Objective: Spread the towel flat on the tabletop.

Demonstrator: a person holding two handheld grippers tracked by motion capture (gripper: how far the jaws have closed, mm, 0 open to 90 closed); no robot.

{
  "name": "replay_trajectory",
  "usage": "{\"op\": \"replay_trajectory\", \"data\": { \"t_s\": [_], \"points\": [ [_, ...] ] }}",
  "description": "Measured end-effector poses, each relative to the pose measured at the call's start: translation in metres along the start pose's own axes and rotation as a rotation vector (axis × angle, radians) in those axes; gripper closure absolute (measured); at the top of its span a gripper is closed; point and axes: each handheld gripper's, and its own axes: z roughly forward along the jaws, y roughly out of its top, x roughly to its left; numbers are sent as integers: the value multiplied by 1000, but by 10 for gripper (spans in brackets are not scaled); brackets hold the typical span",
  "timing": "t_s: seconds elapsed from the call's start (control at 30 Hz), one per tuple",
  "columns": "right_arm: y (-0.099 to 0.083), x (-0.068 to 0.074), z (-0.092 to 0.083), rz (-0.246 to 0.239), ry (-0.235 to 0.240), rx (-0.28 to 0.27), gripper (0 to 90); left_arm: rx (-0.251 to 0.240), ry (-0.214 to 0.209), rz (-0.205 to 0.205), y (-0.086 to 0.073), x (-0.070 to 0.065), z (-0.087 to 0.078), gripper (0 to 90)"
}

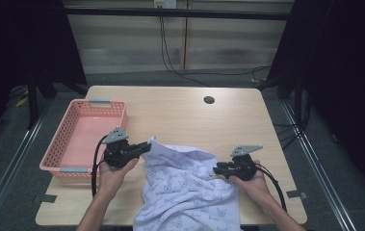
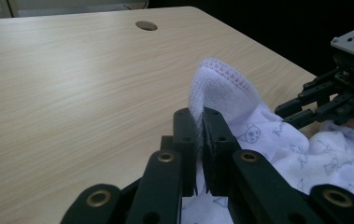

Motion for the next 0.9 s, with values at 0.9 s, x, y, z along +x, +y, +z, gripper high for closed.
{"op": "replay_trajectory", "data": {
  "t_s": [0.9],
  "points": [
    [91,-36,-155,-11,-148,-441,886,-120,34,67,76,-4,-23,859]
  ]
}}
